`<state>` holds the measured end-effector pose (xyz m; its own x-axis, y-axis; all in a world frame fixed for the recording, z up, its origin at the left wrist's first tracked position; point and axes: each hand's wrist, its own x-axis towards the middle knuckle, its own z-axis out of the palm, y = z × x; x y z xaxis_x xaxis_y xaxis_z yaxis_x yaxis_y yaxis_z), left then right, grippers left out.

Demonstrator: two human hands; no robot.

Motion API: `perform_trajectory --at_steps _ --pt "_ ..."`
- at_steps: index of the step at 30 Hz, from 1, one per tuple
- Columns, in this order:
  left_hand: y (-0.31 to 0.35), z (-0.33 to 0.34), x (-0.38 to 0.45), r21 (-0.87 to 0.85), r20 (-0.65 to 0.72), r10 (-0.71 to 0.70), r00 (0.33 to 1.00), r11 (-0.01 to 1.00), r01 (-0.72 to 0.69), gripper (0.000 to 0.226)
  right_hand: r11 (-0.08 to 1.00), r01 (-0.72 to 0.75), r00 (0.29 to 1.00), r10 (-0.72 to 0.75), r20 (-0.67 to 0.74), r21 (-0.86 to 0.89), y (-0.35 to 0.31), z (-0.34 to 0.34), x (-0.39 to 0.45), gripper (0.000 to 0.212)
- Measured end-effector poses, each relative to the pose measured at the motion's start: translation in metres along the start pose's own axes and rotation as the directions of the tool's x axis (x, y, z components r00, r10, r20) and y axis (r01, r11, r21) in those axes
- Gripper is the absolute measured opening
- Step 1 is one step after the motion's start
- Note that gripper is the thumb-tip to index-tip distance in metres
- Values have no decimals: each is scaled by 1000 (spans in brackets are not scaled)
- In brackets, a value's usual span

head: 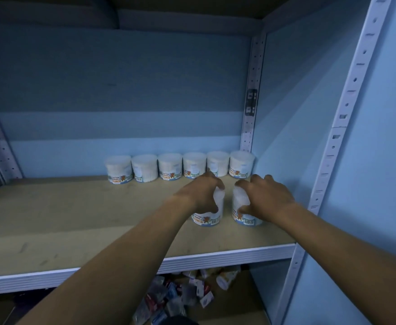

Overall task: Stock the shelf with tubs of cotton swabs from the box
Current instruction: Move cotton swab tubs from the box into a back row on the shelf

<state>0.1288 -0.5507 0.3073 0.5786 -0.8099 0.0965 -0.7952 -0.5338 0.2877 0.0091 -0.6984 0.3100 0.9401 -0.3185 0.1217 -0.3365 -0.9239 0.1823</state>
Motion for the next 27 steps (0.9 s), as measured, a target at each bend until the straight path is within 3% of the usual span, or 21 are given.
perform_trajectory --at_steps 8,16,27 --pt "-13 6 33 -13 -29 -9 1000 1000 8 66 999 -32 999 33 18 -39 12 14 29 66" --pt "-19 19 70 -15 -88 -31 996 999 30 64 997 -60 998 59 -23 -51 28 37 64 77" --pt "-27 31 117 -36 -153 37 988 998 -43 62 993 -83 997 83 6 87 43 51 106 68"
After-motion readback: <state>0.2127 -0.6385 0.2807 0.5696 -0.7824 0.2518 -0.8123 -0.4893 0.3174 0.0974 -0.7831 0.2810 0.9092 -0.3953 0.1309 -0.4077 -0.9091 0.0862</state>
